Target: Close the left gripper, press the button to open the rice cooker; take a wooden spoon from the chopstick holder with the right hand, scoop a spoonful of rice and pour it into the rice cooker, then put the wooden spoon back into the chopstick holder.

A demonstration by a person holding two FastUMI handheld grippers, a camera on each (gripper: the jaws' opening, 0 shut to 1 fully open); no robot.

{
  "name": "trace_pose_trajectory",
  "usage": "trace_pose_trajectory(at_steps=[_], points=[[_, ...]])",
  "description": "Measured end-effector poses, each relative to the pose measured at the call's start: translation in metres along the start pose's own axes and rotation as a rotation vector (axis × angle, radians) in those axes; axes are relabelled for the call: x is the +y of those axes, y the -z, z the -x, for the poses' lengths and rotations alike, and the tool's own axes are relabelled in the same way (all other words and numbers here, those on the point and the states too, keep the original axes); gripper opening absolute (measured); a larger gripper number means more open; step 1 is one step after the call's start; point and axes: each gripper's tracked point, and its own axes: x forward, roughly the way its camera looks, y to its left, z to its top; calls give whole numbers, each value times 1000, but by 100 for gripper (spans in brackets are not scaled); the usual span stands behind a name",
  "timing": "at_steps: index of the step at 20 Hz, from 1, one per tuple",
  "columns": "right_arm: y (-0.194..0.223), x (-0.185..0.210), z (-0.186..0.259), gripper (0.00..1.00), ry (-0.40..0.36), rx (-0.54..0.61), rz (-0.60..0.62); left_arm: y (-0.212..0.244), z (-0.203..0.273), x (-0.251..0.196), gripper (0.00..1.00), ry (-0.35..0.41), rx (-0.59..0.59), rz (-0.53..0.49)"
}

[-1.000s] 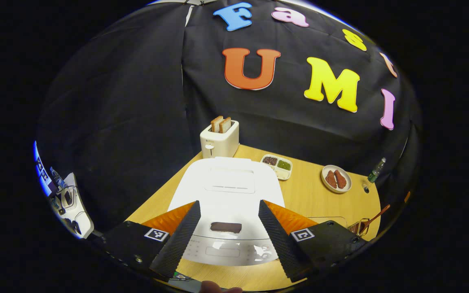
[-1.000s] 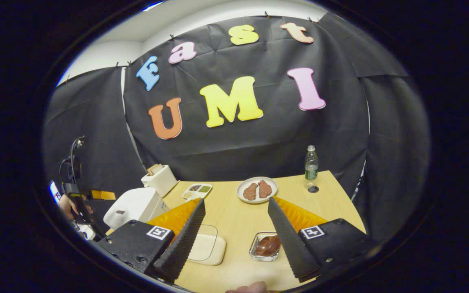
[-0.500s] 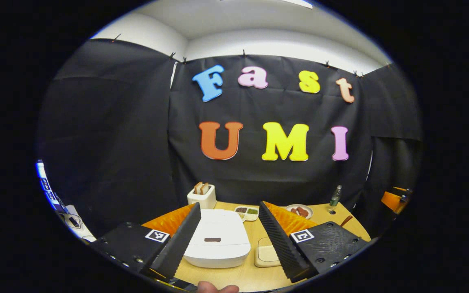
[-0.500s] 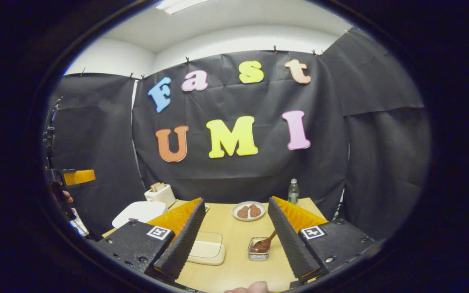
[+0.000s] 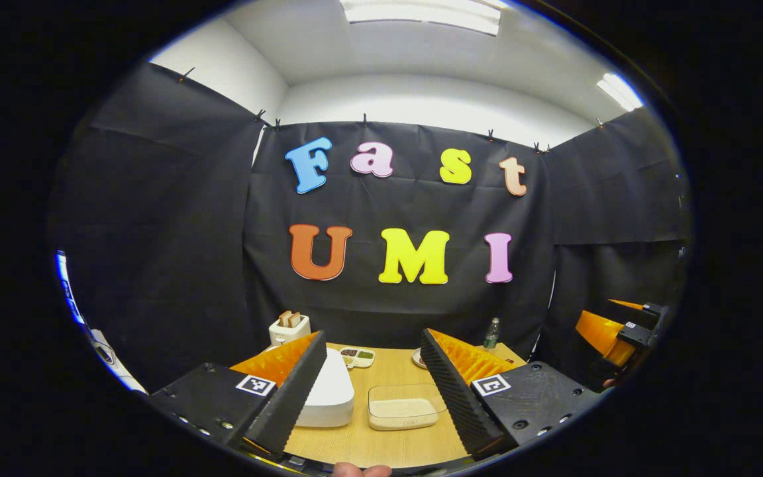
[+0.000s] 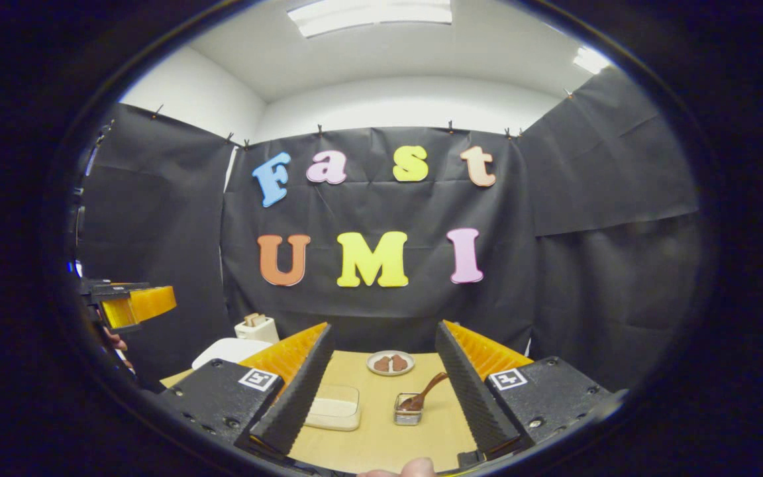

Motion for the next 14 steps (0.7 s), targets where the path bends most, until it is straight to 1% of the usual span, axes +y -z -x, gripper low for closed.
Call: trace_pose_trajectory(at_steps=[3, 4, 6, 9, 14], points=[[9, 5, 13, 99, -4, 19, -19, 1, 13, -7, 92, 2, -29, -10], [14, 5, 14, 100, -4, 28, -26, 1, 16, -8, 93, -2, -37, -14], [17, 4, 16, 99, -4, 34, -35, 3, 18, -11, 93, -4, -57, -22], [19, 0, 12, 100, -1, 34, -42, 4, 21, -21, 93, 10, -70, -25], [23, -2, 9, 100, 2, 36, -75, 3, 23, -19, 93, -4, -79, -36]])
